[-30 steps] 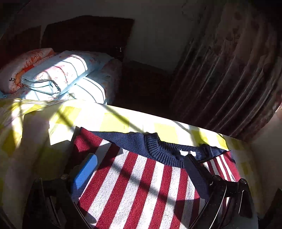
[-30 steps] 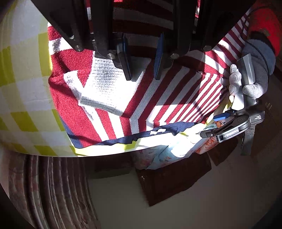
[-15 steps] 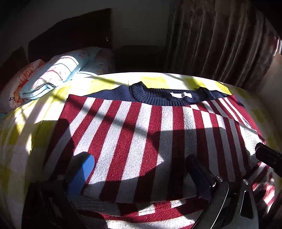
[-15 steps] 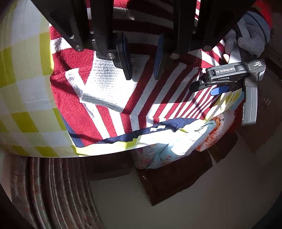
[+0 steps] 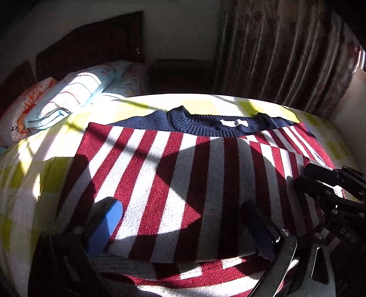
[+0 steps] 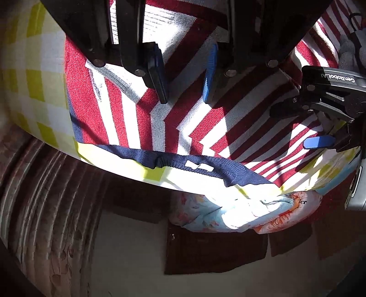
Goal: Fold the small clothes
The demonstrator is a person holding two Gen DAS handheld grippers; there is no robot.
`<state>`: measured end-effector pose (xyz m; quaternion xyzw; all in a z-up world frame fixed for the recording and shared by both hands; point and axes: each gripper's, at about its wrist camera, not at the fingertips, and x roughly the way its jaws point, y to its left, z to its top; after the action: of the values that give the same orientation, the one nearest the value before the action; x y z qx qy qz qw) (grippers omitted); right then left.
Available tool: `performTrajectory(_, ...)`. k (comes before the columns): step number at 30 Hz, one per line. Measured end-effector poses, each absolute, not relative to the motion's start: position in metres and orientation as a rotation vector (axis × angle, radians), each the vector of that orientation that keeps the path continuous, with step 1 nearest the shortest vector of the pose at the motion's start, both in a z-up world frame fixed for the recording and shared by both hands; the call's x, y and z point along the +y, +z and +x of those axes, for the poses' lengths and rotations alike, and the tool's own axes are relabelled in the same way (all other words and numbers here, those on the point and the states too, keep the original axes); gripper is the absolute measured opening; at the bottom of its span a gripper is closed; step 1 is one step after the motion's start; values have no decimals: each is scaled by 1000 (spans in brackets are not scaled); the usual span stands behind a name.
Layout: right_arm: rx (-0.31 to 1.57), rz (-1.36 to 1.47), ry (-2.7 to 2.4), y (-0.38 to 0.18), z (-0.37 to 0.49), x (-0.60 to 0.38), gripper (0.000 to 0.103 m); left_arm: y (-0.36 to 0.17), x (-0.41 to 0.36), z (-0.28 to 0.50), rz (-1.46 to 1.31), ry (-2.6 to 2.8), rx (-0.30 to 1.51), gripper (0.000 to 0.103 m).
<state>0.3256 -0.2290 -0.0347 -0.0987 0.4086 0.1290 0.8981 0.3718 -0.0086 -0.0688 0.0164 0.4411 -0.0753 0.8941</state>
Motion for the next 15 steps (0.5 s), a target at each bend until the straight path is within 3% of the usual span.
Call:
performTrajectory(6, 841, -65, 208, -29, 320, -275, 30, -69, -9, 372, 36, -153, 914, 103)
performTrajectory(15, 838, -187, 187, -34, 326, -230, 35, -70, -9, 372, 32, -152, 912, 103)
